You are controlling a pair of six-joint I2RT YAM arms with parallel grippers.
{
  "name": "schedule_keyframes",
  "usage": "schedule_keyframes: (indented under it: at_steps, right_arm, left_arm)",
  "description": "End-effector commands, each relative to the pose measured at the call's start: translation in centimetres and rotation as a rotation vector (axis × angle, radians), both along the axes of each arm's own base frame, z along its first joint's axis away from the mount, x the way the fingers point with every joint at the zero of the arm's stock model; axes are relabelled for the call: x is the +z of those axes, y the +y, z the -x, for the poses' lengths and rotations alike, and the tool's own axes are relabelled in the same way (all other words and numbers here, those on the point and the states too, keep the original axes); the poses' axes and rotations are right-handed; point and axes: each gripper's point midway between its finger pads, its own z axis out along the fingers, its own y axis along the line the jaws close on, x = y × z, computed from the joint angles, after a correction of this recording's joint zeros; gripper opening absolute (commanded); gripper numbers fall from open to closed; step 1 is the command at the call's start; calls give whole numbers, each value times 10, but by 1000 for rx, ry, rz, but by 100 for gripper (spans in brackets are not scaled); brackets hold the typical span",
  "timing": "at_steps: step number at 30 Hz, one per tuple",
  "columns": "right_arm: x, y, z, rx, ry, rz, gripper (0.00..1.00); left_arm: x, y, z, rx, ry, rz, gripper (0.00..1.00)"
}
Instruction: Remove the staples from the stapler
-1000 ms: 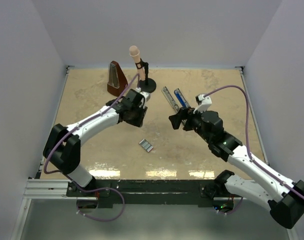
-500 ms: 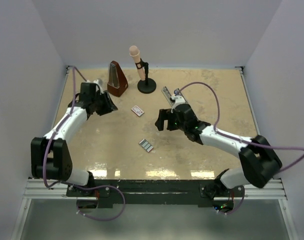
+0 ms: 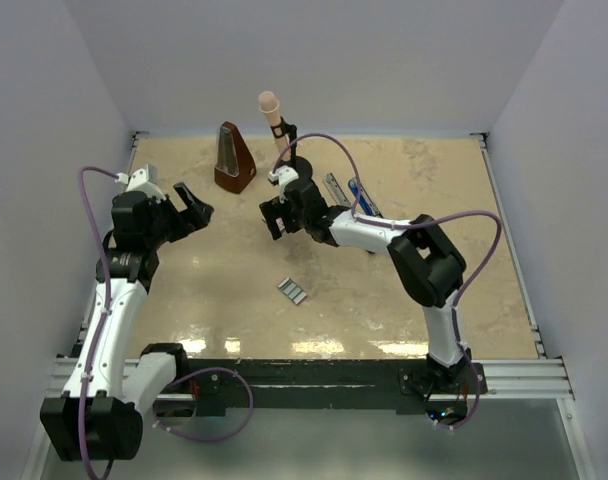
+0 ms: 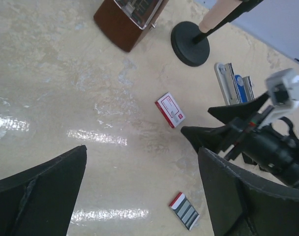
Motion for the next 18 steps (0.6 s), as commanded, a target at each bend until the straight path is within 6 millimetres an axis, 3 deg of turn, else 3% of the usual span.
schedule_keyframes:
  at_steps: [1, 2, 5, 9, 18]
  right_arm:
    - [3, 14, -21, 47, -62, 97, 96]
    - [-12, 13, -20, 52, -36, 130, 96]
    - [-13, 19, -28, 62, -45, 139, 95]
    - [-28, 27, -32, 82, -25, 154, 92]
    - [-50, 30, -34, 127, -22, 203, 82]
  left_arm:
    - [12, 15, 12, 49, -58, -74, 100]
    - [11, 21, 14, 77, -59, -94, 100]
    - [21, 29, 22, 122, -99, -115, 100]
    - [37, 30, 30, 137, -168, -113, 100]
    - [36, 30, 27, 134, -158, -111, 99]
